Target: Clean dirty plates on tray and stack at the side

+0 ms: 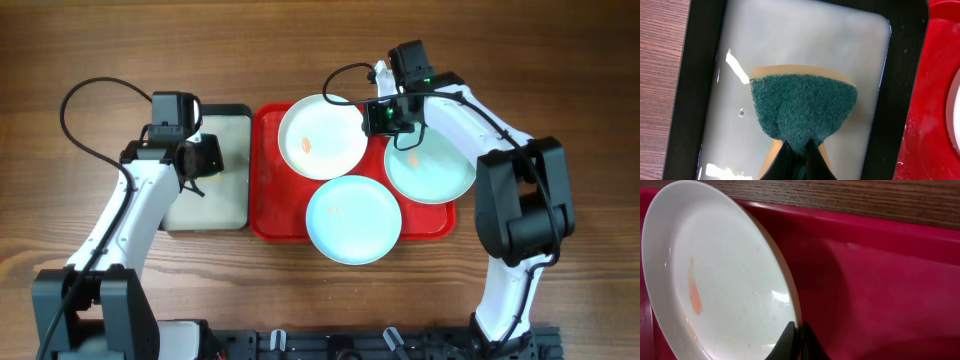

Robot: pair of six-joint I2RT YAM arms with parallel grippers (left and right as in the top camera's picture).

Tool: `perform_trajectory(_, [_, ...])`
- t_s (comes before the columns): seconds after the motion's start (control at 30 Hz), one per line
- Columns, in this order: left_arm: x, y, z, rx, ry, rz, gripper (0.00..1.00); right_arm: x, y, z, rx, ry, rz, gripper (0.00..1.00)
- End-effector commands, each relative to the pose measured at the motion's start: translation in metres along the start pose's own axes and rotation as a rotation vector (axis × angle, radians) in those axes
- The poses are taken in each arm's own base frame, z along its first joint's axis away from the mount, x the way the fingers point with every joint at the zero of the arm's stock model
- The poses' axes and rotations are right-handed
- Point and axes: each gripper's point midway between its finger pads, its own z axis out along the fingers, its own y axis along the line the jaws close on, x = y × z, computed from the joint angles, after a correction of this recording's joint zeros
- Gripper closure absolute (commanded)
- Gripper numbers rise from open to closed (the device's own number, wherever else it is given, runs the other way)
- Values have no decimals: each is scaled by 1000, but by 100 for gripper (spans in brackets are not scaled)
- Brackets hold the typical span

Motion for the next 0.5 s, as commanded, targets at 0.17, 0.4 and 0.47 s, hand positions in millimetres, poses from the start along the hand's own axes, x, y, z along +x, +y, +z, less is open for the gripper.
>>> perform_trajectory(0.17, [-8, 3, -6, -14, -25, -9, 96, 2, 4, 5, -23, 13, 2, 96])
perform_trajectory(0.4, [-7, 3, -6, -14, -23, -5, 96, 2, 4, 5, -24, 11, 1, 96])
perform_trajectory(0.47, [-8, 3, -6, -13, -27, 34, 96, 2, 4, 5, -23, 11, 1, 96])
